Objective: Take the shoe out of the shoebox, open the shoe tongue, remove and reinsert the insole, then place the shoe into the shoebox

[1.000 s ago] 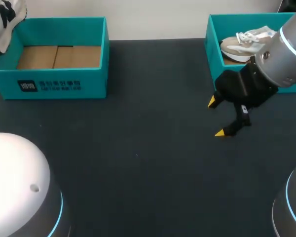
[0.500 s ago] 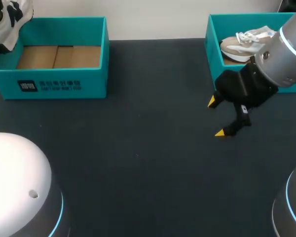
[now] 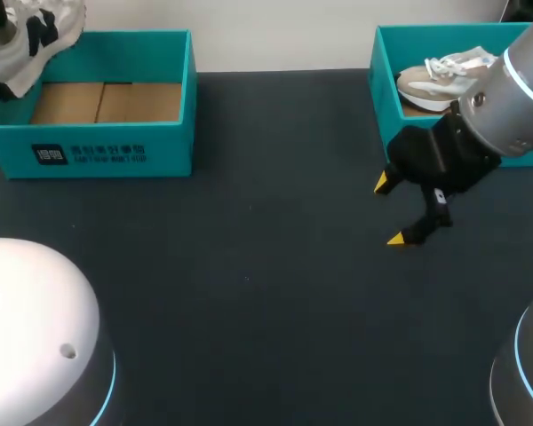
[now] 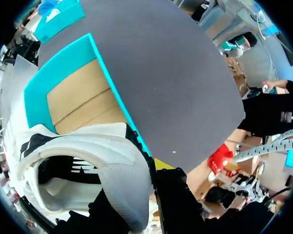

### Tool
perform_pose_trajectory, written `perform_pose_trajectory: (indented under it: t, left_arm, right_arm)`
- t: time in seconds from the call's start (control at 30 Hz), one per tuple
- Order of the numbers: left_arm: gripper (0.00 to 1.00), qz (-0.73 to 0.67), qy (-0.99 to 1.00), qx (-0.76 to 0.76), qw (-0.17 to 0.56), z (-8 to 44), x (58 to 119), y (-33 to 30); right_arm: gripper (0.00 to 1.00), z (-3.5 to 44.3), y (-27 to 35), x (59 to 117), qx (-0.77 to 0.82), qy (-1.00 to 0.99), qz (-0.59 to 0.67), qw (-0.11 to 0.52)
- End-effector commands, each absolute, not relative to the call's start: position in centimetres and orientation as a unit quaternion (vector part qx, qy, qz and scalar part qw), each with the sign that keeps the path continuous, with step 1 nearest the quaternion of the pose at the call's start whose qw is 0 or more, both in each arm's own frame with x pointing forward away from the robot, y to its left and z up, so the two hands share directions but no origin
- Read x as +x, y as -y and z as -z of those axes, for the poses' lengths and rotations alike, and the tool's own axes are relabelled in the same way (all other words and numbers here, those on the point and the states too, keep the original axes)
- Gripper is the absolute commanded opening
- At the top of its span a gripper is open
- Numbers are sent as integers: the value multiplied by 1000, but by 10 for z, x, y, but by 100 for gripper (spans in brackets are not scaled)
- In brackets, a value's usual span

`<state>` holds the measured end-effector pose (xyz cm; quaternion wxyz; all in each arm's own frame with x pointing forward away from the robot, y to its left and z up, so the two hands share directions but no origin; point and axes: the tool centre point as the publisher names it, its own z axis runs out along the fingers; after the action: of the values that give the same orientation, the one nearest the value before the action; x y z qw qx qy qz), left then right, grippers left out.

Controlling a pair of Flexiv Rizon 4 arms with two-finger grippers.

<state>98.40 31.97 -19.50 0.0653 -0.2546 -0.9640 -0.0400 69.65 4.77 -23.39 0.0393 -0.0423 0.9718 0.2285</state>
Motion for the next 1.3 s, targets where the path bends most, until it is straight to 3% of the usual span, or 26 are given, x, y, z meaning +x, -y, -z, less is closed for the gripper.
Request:
perform_pose_trajectory:
  t: [0.03,0.33,0.53,1.3]
  left_arm:
    - [0,139,819,-554,61,198,994,-329]
    - [0,201,669,-714,51,178,995,-341]
    - [0,166,607,-774,70,171,1001,-343]
    - [0,144,656,-738,67,174,1014,-336]
  right_arm:
    - [100,235,-49,697,-42,-972,-228,39]
    - [100,235,-49,697,-42,-972,-228,39]
    - [100,235,-49,697,-42,-972,-228,39]
    - [100,235,-49,697,-42,-972,-228,39]
